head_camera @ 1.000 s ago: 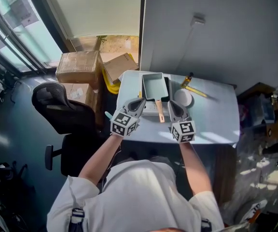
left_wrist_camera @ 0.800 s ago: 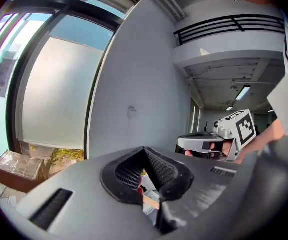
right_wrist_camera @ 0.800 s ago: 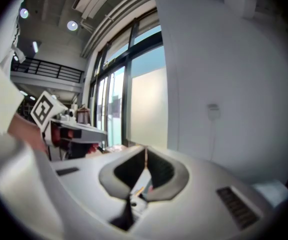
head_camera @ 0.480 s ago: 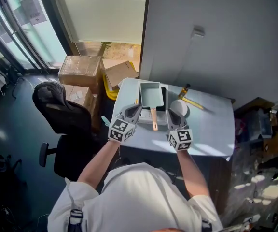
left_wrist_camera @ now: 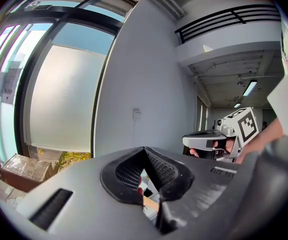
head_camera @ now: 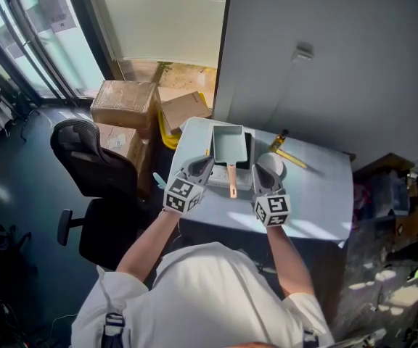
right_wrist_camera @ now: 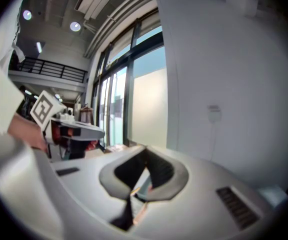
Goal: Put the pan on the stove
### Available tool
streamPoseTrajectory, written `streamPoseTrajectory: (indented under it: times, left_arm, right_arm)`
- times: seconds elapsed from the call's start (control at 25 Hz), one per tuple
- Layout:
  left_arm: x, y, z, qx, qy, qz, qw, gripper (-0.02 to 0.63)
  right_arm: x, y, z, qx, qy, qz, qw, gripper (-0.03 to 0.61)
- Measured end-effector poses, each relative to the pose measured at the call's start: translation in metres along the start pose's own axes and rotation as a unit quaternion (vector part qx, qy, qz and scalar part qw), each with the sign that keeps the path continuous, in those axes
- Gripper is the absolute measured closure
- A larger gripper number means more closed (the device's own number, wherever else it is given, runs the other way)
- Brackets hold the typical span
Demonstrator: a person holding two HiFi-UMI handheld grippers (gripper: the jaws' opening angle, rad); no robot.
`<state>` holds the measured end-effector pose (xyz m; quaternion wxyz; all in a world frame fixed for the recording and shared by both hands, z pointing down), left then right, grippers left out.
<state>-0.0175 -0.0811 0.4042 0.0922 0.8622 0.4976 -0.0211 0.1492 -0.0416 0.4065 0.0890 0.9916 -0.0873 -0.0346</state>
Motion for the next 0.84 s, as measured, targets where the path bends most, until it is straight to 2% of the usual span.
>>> streamPoseTrajectory:
  times: [0.84]
  left_arm:
    - [0.0016,-0.0016,-0.0012,-0.002,0.001,-0.003,1.0,0.589]
  right_arm:
    - [-0.0025,-0.0009,-0.0014,0.0,0.001,-0.004,1.0,0.546]
Point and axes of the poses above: the fingertips, and each gripper's own axes: y forward along the fingers, x to its right, z out of its top, the point moved 3 cm from there along -y, backward along the fingers, and after that the axes turned 11 degrees about -z, right-handed, at the moved point
